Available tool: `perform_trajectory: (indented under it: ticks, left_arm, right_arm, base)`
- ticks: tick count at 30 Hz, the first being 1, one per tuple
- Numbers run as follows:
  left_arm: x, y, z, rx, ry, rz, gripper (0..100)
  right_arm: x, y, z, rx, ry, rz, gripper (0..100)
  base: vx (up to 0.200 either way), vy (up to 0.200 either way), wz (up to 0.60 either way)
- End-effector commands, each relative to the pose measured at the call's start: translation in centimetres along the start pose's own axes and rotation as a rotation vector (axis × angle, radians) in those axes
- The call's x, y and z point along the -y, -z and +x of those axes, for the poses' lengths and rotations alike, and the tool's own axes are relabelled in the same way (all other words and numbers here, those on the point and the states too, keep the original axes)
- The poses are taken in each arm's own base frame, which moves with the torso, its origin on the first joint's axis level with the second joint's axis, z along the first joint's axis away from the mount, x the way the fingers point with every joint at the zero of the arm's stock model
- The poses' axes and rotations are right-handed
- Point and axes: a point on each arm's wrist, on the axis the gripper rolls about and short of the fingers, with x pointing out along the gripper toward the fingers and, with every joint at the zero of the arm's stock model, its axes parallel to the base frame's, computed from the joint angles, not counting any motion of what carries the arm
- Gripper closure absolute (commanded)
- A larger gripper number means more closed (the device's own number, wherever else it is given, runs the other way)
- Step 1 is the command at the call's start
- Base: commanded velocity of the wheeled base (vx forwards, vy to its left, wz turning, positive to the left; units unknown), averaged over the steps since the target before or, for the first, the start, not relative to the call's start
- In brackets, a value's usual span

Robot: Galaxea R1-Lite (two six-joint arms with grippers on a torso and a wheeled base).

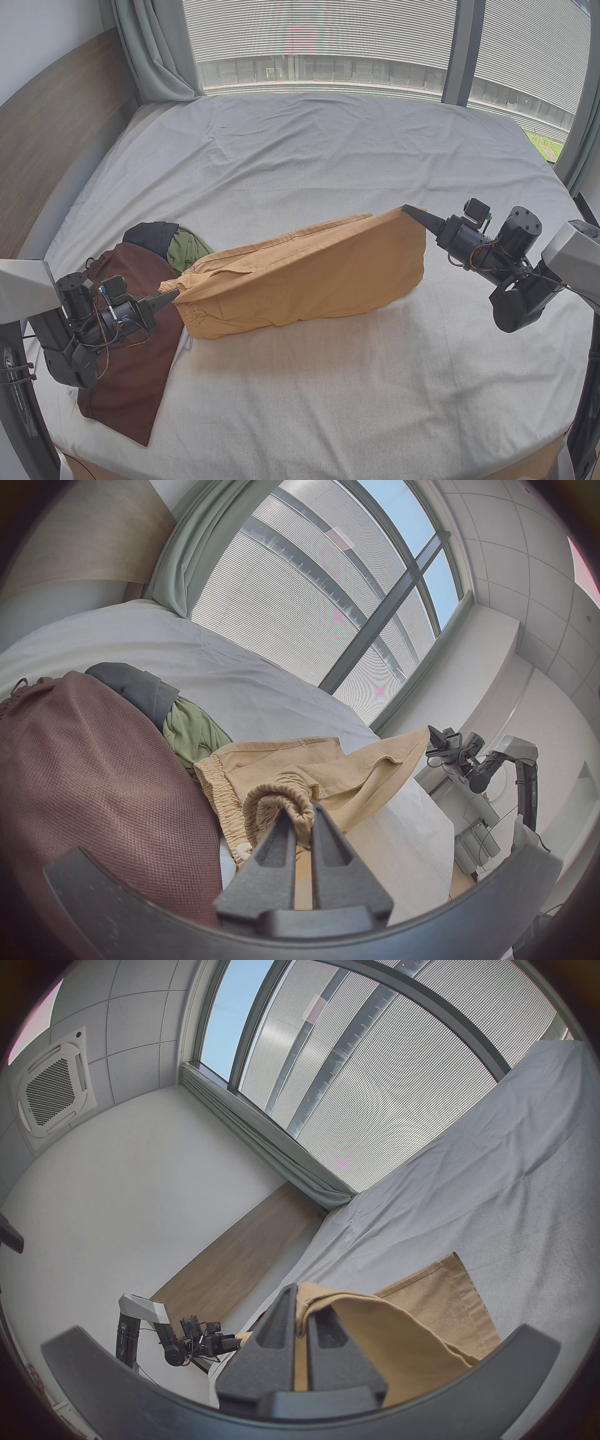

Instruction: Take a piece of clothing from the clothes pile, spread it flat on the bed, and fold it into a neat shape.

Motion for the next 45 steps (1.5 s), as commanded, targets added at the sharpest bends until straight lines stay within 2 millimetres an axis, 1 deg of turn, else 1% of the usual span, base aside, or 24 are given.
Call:
perform_trajectory:
  ticks: [1,5,7,8,12,13,17,18,19,22,28,31,37,40,45]
  left_arm:
    - [0.0,0.4,0.5,-0.007,0.002,-0.006,100]
    - [-0.1,0.5,1.5,0.013,-0.034,-0.004,100]
    - [-0.2,0.4,1.8,0.024,-0.049,-0.007,100]
    - [-0.3,0.2,2.2,0.040,-0.060,-0.012,100]
    - [-0.4,-0.1,2.4,0.053,-0.061,-0.040,100]
    - [-0.4,-0.1,2.4,0.053,-0.061,-0.040,100]
    - [-0.3,-0.1,2.8,0.054,-0.054,-0.056,100]
    - [-0.3,-0.1,2.8,0.054,-0.054,-0.056,100]
    - [-0.4,0.1,3.1,0.053,-0.054,-0.063,100]
    - [-0.5,0.2,3.6,0.063,-0.063,-0.060,100]
    - [-1.5,0.6,4.5,0.079,-0.091,-0.058,100]
    - [-1.9,0.3,4.7,0.095,-0.101,-0.051,100]
    - [-2.3,0.6,5.0,0.094,-0.105,-0.058,100]
    - [-2.5,0.8,5.0,0.091,-0.106,-0.062,100]
    - [-2.9,0.9,5.3,0.097,-0.107,-0.057,100]
  right_arm:
    - [1.7,0.7,0.4,-0.002,0.012,0.004,100]
    - [2.8,0.5,0.7,0.014,0.016,-0.009,100]
    - [3.1,0.4,0.8,0.017,0.017,-0.011,100]
    - [3.5,0.5,1.0,0.019,0.018,-0.013,100]
    - [4.6,0.4,1.5,0.026,0.021,-0.018,100]
    - [4.6,0.4,1.5,0.026,0.021,-0.018,100]
    - [5.8,0.6,2.4,0.029,0.018,-0.022,100]
    - [5.8,0.6,2.4,0.029,0.018,-0.022,100]
    - [6.2,0.7,2.7,0.028,0.019,-0.020,100]
    - [6.6,0.8,3.2,0.029,0.014,-0.023,100]
    - [7.6,0.9,4.0,0.022,0.021,-0.016,100]
    - [8.4,1.5,4.3,0.015,0.029,-0.012,100]
    - [10.7,3.0,4.9,0.014,0.036,-0.013,100]
    - [11.2,3.2,5.1,0.011,0.038,-0.010,100]
    - [11.4,2.7,5.5,0.013,0.040,-0.017,100]
  base:
    - [0.000,0.000,0.00]
    - [0.000,0.000,0.00]
    - [0.000,0.000,0.00]
    - [0.000,0.000,0.00]
    - [0.000,0.000,0.00]
    - [0.000,0.000,0.00]
    - [0.000,0.000,0.00]
    - [0.000,0.000,0.00]
    - [0.000,0.000,0.00]
    - [0.000,0.000,0.00]
    - [0.000,0.000,0.00]
    - [0.000,0.000,0.00]
    - [0.000,0.000,0.00]
    - [0.000,0.000,0.00]
    - [0.000,0.000,0.00]
